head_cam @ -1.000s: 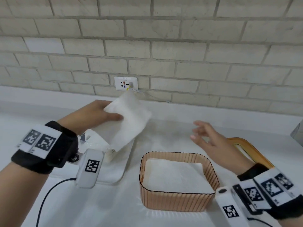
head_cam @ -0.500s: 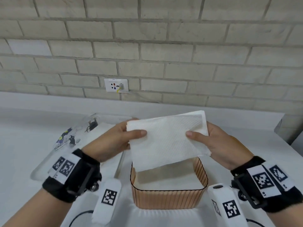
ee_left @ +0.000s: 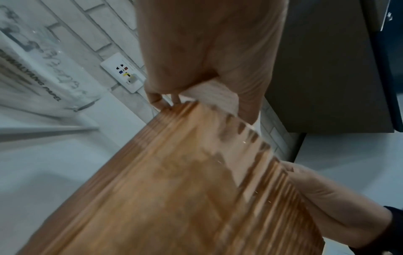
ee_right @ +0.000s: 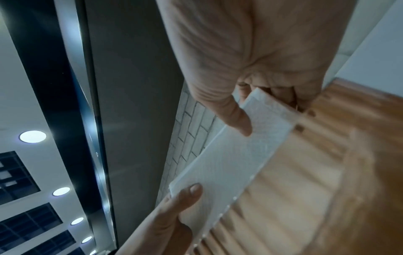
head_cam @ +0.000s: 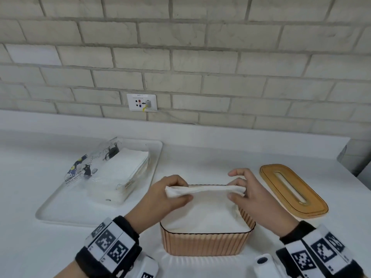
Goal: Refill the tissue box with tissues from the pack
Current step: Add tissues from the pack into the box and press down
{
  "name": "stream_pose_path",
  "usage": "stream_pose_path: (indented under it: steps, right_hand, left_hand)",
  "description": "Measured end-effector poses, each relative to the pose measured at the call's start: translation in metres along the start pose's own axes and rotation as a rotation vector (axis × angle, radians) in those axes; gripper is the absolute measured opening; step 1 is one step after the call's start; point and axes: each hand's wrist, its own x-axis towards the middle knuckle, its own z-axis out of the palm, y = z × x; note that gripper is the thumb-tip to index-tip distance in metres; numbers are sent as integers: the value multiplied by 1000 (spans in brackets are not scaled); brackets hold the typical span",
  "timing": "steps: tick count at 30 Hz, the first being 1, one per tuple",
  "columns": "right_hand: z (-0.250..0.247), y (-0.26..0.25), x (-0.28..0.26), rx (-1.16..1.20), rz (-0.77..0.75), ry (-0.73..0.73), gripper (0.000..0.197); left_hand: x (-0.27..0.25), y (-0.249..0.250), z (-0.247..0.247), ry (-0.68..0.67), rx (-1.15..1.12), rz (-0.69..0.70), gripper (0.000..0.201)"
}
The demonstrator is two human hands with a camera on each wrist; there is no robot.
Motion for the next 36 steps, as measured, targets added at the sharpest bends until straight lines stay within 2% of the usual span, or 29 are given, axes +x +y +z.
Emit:
stream_pose_path:
  steps: [3, 7, 12, 14, 17, 18, 20, 23, 26, 30, 34, 35, 36]
  right_hand:
    - [-2, -9, 2, -10, -67, 71, 36]
    - [-10, -20, -3, 176, -126, 125, 40]
    - [1, -11, -13, -111, 22, 0, 49]
    - [3, -11, -12, -117, 19, 37, 48]
    - [-2, -16, -6, 16, 35, 125, 49]
    - [-4, -17, -4, 42, 50, 132, 52]
    - [-7, -17, -2, -14, 98, 90, 62]
    - [-6, -14, -2, -190, 207, -46, 80]
    - [2, -15, -1, -387, 205, -104, 82]
    - [11, -17, 3, -496, 136, -113, 78]
    - [16, -15, 4, -584, 101, -95, 76]
    - [16, -15, 1, -645, 70, -79, 73]
    - [15, -16, -1, -719, 17, -50, 68]
  left_hand:
    - [2, 5, -1, 26, -60, 53, 15]
    - [1, 6, -8, 54, -65, 99, 22]
    - [-2, -16, -2, -18, 87, 23, 27]
    - [-2, -14, 1, -6, 86, 27, 25]
    - [2, -3, 3, 10, 13, 41, 22]
    - [3, 1, 2, 30, -7, 33, 18]
    - [5, 4, 2, 100, 23, 28, 27]
    - [4, -2, 2, 129, 182, 2, 50]
    - [4, -9, 4, 40, 541, 15, 67]
    - [5, -8, 6, 22, 805, 55, 67]
    - [5, -3, 9, -17, 923, 58, 62]
    - [2, -3, 7, -33, 966, 98, 62]
    - [1, -6, 5, 16, 1009, 166, 63]
